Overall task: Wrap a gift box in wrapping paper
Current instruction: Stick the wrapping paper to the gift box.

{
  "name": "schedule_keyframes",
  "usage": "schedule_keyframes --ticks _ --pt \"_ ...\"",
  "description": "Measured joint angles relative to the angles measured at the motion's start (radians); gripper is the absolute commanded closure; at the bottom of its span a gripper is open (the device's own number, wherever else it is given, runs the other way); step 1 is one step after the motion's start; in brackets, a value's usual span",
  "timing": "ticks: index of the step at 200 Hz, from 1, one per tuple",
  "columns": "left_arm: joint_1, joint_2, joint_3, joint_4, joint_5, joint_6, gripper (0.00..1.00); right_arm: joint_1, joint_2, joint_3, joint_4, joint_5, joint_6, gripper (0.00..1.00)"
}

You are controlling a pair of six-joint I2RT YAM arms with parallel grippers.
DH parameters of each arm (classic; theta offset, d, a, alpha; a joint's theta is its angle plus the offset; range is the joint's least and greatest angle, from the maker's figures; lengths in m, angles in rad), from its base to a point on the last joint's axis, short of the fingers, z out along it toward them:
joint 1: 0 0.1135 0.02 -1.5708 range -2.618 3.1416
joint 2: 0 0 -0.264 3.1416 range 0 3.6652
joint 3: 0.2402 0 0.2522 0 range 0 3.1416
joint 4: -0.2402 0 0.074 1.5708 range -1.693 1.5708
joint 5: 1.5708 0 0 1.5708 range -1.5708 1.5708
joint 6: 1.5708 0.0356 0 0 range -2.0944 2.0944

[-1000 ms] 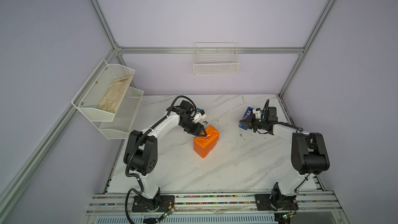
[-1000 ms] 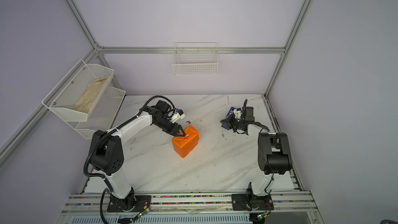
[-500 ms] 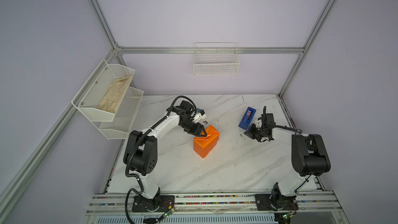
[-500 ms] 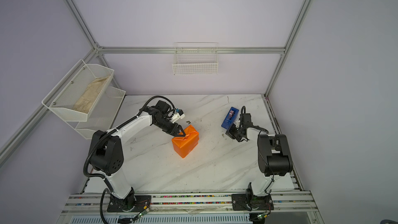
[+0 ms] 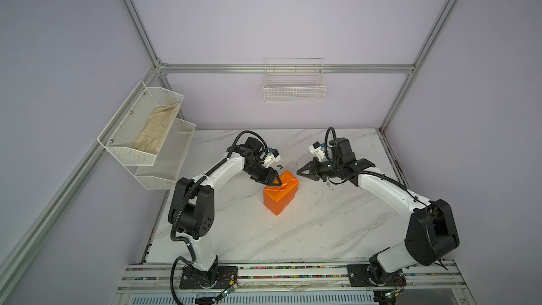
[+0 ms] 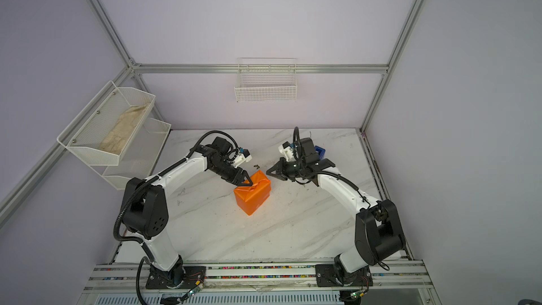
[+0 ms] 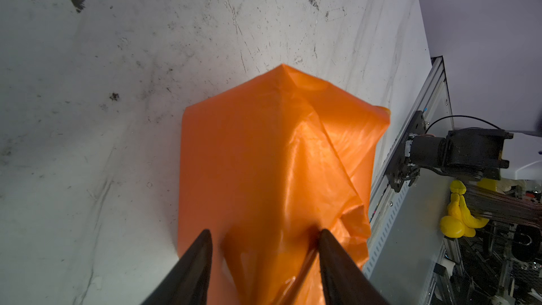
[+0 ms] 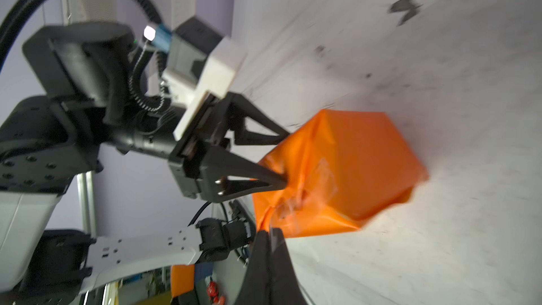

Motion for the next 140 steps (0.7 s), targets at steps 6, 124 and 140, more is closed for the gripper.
schedule_keyframes --ticks 6,124,140 --pt "0.0 0.0 0.0 0.0 0.0 0.0 0.44 0.029 0.027 0.014 0.018 -0.025 0.011 1.0" --pt "-0.013 -0.01 0.0 -0.003 -0.011 0.007 0.44 0.093 0.175 -0.046 0.06 -0.117 0.069 1.0" --pt "-0.016 -0.023 0.002 -0.014 -0.031 0.007 0.44 0.088 0.175 -0.053 0.065 -0.129 0.071 1.0"
